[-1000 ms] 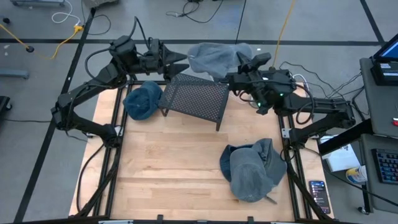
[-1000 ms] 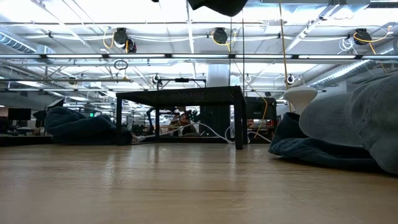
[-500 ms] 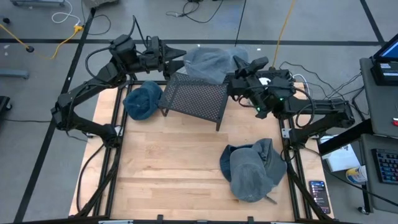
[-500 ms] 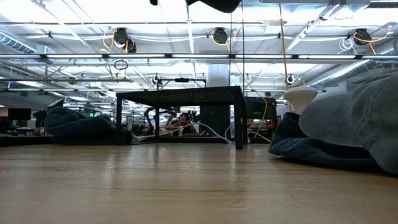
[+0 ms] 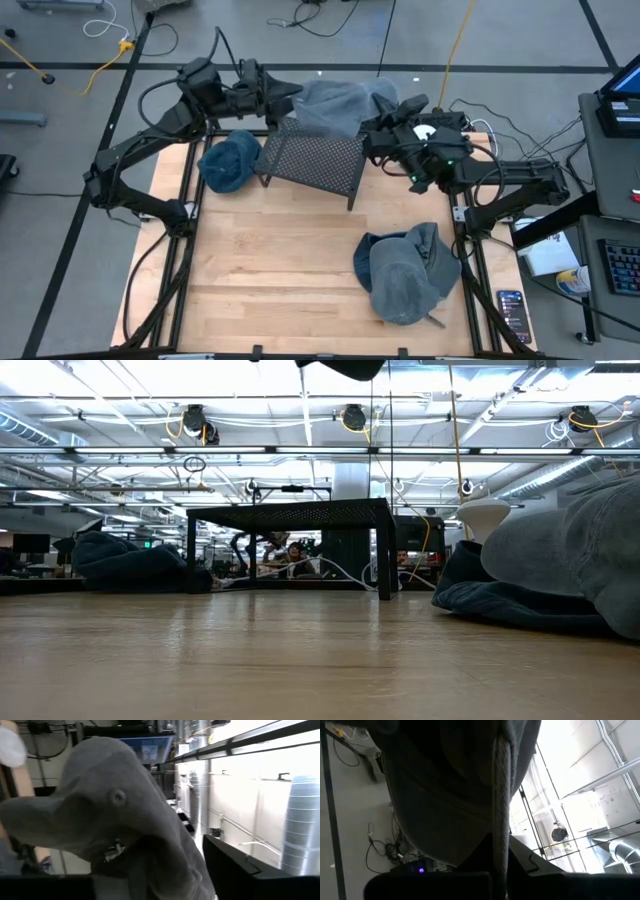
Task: Pick & Place hat
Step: Put the left gray cap on the shelf
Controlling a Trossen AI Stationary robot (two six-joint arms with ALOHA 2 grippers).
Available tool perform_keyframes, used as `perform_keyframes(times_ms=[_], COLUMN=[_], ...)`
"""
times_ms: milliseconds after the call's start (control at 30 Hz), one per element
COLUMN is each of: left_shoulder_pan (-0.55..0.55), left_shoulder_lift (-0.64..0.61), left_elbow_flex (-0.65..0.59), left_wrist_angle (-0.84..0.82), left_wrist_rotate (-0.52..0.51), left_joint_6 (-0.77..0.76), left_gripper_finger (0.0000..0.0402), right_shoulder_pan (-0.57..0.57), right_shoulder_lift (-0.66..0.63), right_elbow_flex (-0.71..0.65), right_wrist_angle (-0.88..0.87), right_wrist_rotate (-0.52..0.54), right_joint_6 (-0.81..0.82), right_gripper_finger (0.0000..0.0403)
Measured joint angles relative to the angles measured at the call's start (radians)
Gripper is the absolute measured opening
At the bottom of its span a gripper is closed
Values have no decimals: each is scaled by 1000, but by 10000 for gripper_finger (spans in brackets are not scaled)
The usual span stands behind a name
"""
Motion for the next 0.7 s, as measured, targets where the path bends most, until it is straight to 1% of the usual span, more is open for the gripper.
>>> perform_keyframes(times_ms=[67, 333, 433, 467, 600, 700], left_shoulder_pan=[1, 2, 2, 2, 13, 27], left_shoulder_lift=[0, 0, 0, 0, 0, 0], left_elbow_flex=[0, 0, 0, 0, 0, 0], left_wrist_angle=[26, 31, 30, 30, 39, 68], left_wrist_rotate=[0, 1, 4, 4, 5, 5], left_joint_6=[-3, 6, 60, 74, 86, 100], left_gripper_finger=[149, 54, 14, 9, 11, 5], right_shoulder_pan=[0, 0, 0, 0, 3, 25], right_shoulder_lift=[0, 0, 0, 0, 0, -1], right_elbow_flex=[0, 0, 0, 0, 0, 0], right_wrist_angle=[0, -8, -8, -8, -15, -41], right_wrist_rotate=[0, -1, -1, -1, 1, 25], right_joint_6=[-10, -13, -10, -7, 68, 133], right_gripper_finger=[6, 6, 11, 14, 33, 58])
